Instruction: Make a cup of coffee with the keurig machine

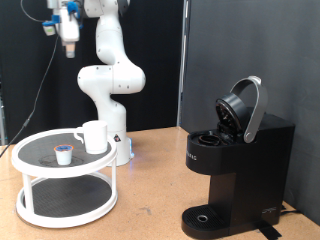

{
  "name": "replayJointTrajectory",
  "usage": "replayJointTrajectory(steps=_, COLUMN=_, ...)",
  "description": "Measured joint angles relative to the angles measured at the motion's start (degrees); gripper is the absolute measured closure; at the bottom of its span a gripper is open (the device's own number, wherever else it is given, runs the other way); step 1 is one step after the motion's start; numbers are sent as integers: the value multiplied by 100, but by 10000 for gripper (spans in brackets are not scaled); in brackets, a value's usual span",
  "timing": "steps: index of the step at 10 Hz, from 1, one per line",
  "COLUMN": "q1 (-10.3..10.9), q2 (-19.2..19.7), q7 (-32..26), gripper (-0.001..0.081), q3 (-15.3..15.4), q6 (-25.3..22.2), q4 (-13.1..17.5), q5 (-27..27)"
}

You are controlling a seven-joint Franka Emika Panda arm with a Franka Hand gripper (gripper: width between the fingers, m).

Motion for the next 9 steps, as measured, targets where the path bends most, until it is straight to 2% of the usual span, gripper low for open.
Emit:
replayJointTrajectory(steps=3, q1=13, q2=70, q7=-244, gripper=72, q3=-82, q6=32, q4=32, q5=12)
replayJointTrajectory(steps=5, q1=5, q2=111, q7=-374, gripper=72, q3=-144, q6=171, q4=-119, q5=-74)
replayJointTrajectory(steps=7, q1=-6, q2=336, q7=-165, gripper=72, q3=-146, q6=637, q4=-392, q5=-205)
replayJointTrajectory(steps=9, q1=-32, q2=623, q7=139, gripper=72, q3=-155, q6=1405, q4=-697, q5=-220)
